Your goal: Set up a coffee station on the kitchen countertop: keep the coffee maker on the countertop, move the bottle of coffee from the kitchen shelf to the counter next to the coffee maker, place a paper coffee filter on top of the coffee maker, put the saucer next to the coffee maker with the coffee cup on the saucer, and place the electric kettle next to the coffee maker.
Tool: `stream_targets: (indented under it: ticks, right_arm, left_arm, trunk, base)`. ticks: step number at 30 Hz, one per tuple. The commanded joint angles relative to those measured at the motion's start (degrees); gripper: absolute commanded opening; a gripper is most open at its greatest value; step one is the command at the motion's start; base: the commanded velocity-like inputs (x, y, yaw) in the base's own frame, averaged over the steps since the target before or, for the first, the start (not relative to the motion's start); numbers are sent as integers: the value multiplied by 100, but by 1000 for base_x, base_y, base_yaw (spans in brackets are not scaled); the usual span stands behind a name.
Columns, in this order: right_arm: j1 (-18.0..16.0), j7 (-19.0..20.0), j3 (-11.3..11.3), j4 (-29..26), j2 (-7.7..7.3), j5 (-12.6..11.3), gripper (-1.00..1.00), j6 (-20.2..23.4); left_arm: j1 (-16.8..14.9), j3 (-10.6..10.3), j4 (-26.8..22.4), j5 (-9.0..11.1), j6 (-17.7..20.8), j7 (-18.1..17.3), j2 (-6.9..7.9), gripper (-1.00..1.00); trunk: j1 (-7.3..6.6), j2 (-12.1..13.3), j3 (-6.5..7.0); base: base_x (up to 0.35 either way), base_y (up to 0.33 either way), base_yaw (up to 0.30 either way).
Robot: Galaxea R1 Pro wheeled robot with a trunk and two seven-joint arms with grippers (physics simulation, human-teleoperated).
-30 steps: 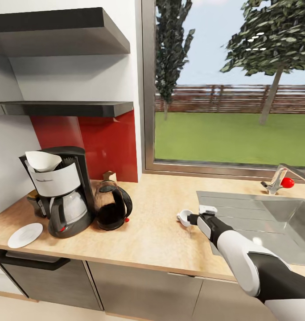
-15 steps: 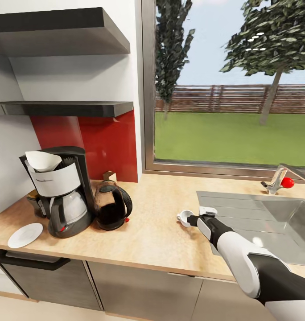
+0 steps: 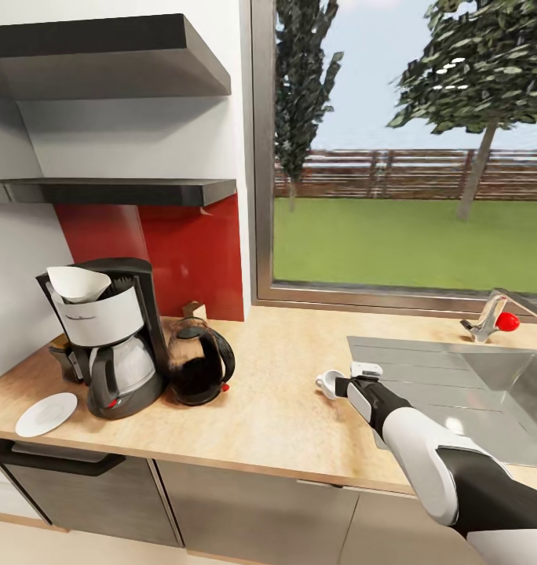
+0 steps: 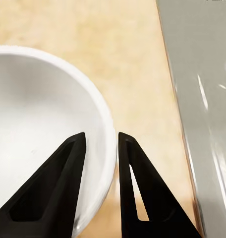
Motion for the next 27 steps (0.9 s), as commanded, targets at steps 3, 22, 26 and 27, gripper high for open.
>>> stream_targets:
  ticks: [3, 22, 26, 27]
  right_arm:
    - [2, -11, -58, 66, 4, -87, -100, 19]
    - [0, -3, -65, 6, 9, -96, -100, 28]
    - [-2, -10, -79, -281, 36, -105, -100, 48]
    - [-2, -10, -73, -461, 41, -105, -100, 61]
  left_arm:
    - [-6, 18, 0, -34, 11, 8, -1, 100]
    - [-6, 3, 0, -54, 2, 8, -16, 100]
    - [-6, -30, -9, -65, -6, 8, -38, 100]
    - [-6, -30, -9, -65, -13, 8, -40, 100]
  trunk:
    - [5, -10, -14]
    - [5, -10, -14]
    - [5, -10, -14]
    - [5, -10, -14]
  base:
    - [0, 0, 0]
    - [0, 0, 0]
    - [0, 0, 0]
    - [0, 0, 0]
